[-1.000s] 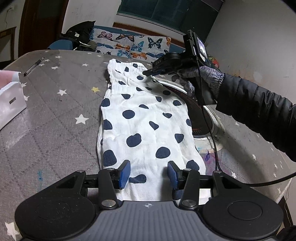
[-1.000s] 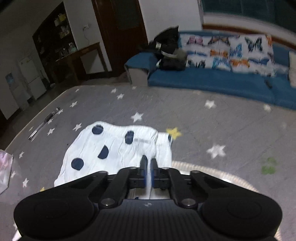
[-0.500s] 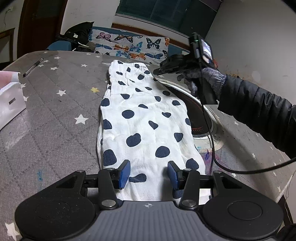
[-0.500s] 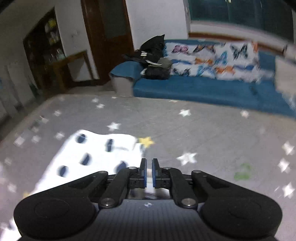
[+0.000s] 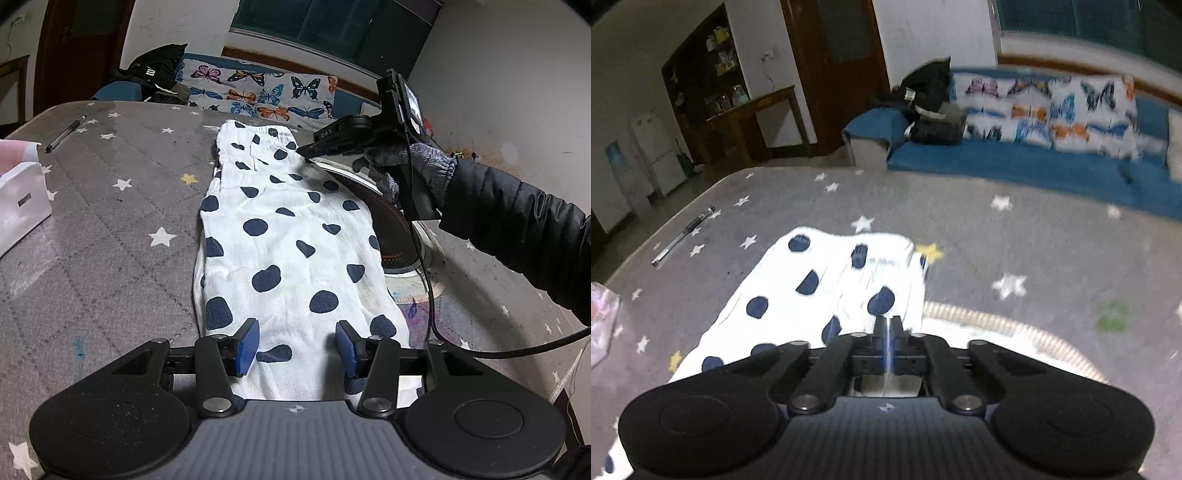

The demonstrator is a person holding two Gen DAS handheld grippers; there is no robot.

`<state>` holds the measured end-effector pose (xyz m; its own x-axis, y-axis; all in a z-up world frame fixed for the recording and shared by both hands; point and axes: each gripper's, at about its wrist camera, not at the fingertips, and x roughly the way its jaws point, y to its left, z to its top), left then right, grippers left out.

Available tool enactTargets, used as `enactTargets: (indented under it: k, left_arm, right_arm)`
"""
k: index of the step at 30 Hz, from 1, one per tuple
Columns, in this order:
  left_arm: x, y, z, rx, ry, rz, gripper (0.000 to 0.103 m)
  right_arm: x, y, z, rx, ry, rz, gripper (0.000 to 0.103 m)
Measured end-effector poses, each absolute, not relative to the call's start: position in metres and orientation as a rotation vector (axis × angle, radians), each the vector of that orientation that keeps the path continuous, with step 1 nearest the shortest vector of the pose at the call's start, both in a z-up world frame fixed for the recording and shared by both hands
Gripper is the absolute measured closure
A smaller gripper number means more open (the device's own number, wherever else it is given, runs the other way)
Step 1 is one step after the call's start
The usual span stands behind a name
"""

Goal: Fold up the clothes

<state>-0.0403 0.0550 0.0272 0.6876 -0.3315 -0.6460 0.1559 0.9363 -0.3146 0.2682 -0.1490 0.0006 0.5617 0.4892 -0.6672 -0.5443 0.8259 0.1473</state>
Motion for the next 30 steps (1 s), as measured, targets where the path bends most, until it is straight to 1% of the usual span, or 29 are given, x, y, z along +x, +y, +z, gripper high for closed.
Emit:
enactTargets:
  k: [2, 7, 11, 15, 21, 22, 23, 24, 26, 27, 30]
  left_arm:
    - [-0.041, 0.055, 0.027, -0.244, 0.766, -0.277, 0.054]
    - [-0.041, 0.056, 0.027, -0.248, 0.765, -0.278, 0.053]
    - [-0.041, 0.057, 0.027, -0.254, 0.764, -0.281, 0.053]
    - [-0.041, 0.057, 0.027, -0.258, 0.765, -0.285, 0.052]
    - [-0.042, 0.058, 0.027, -0.265, 0.764, -0.285, 0.052]
    - [-0.042, 0.058, 0.027, -0.265, 0.764, -0.285, 0.052]
    - [-0.042, 0.059, 0.028, -0.266, 0.765, -0.285, 0.051]
    - [-0.042, 0.059, 0.028, -0.266, 0.765, -0.287, 0.051]
    - [-0.041, 0.058, 0.027, -0.266, 0.765, -0.292, 0.048]
    - [-0.041, 0.058, 0.027, -0.264, 0.764, -0.294, 0.047]
    - [-0.041, 0.056, 0.027, -0.262, 0.764, -0.298, 0.044]
  right_arm:
    - [0.266, -0.148, 0.004, -0.111, 0.734, 0.587, 0.103]
    - [0.275, -0.144, -0.006, -0.164, 0.764, 0.516, 0.102]
    - [0.278, -0.151, 0.007, -0.059, 0.729, 0.523, 0.097]
    - [0.273, -0.14, 0.015, -0.073, 0.71, 0.643, 0.095]
    - [0.279, -0.113, -0.003, -0.169, 0.752, 0.656, 0.093]
    - [0.281, -0.112, -0.004, -0.174, 0.751, 0.645, 0.089]
    - [0.283, -0.111, -0.005, -0.177, 0.749, 0.634, 0.089]
    - [0.282, -0.112, -0.003, -0.162, 0.746, 0.633, 0.086]
    - [0.283, -0.116, 0.004, -0.127, 0.732, 0.634, 0.073]
    - [0.284, -0.117, 0.005, -0.131, 0.719, 0.624, 0.064]
    - [0.288, -0.121, 0.008, -0.138, 0.7, 0.603, 0.062]
